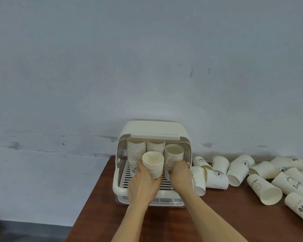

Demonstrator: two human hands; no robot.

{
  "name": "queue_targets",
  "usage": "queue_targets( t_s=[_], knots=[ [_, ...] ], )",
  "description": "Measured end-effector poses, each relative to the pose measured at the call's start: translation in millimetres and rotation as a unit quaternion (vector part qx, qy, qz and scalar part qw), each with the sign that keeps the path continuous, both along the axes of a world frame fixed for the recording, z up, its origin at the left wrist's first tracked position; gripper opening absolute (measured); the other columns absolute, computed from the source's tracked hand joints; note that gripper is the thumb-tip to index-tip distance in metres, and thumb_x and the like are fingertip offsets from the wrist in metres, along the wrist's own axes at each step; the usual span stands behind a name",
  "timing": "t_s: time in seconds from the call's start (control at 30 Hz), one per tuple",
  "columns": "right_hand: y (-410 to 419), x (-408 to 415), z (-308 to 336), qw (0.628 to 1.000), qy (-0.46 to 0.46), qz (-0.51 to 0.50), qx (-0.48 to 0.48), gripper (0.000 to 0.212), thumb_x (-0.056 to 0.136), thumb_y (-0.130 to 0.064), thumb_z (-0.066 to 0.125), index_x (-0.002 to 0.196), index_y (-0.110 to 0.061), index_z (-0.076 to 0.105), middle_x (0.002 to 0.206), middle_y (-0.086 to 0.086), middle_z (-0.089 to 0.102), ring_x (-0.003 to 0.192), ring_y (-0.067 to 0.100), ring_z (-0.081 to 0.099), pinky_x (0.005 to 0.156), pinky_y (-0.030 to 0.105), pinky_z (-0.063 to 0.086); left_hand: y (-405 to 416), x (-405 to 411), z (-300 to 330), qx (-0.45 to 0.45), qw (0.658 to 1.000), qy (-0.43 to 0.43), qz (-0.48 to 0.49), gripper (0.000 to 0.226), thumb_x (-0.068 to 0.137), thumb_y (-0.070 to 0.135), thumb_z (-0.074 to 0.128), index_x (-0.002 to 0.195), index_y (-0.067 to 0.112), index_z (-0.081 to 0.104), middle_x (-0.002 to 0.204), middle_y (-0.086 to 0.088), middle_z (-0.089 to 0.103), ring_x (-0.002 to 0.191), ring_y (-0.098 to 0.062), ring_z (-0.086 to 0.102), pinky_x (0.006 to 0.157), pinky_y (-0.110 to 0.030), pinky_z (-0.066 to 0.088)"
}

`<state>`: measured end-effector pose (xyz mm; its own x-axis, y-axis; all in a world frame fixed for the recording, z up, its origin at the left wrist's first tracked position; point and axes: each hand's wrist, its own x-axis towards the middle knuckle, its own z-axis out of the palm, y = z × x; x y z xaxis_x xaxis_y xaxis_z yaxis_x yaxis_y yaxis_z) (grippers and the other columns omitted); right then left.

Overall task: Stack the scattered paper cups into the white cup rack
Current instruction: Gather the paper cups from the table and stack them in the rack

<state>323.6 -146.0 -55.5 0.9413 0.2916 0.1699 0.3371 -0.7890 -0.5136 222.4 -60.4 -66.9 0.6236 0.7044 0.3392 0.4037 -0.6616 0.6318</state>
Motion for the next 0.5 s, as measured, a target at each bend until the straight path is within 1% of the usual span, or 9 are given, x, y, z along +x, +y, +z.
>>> queue_targets(
  t_s=[0.1,0.2,0.3,0.37,0.5],
  knots=[
    [0.7,1.5,-4.4,1.0,-0.012,0.007,-0.026,0.02,0.089,-0.011,0.06,0.106,0.0,0.058,0.103,0.014,0.067,0.094,0.027,0.066,0.063,0.026,0.041,0.3,0.2,-0.3,0.007,1.0,0.006,-0.002,0.072,0.078,0.059,0.058,0.128,0.017,0.027,0.108,-0.003,0.065,0.094,-0.027,0.065,0.072,-0.036,0.047],
    [1.4,2.4,-7.0,0.998,-0.027,0.025,-0.052,0.014,0.09,-0.007,0.055,0.1,-0.002,0.063,0.101,0.013,0.066,0.091,0.027,0.066,0.063,0.027,0.042,0.4,0.4,-0.4,0.009,1.0,0.01,-0.002,0.069,0.079,0.058,0.057,0.126,0.017,0.029,0.108,-0.003,0.065,0.094,-0.028,0.065,0.071,-0.035,0.046],
    [1.2,0.2,-7.9,0.996,-0.041,0.041,-0.067,0.017,0.089,-0.003,0.049,0.093,-0.003,0.065,0.101,0.015,0.064,0.09,0.028,0.065,0.066,0.031,0.046,0.8,0.3,-1.0,0.009,1.0,0.009,-0.003,0.069,0.079,0.059,0.057,0.126,0.017,0.03,0.108,-0.003,0.065,0.094,-0.028,0.065,0.07,-0.036,0.046],
    [0.5,-0.8,-7.1,0.996,-0.044,0.04,-0.063,0.019,0.089,-0.002,0.048,0.093,-0.004,0.066,0.102,0.015,0.064,0.089,0.028,0.065,0.069,0.032,0.049,1.1,0.4,-1.2,0.01,1.0,0.007,-0.004,0.069,0.079,0.06,0.057,0.126,0.018,0.029,0.108,-0.002,0.065,0.093,-0.027,0.065,0.071,-0.035,0.046],
    [-1.6,-2.0,-4.5,0.997,-0.042,0.037,-0.052,0.017,0.091,-0.004,0.049,0.096,-0.002,0.065,0.104,0.016,0.063,0.092,0.028,0.064,0.066,0.028,0.042,1.6,1.4,-2.2,0.01,1.0,0.011,-0.004,0.07,0.077,0.061,0.058,0.125,0.019,0.03,0.109,-0.003,0.065,0.094,-0.028,0.065,0.072,-0.037,0.048]
  ],
)
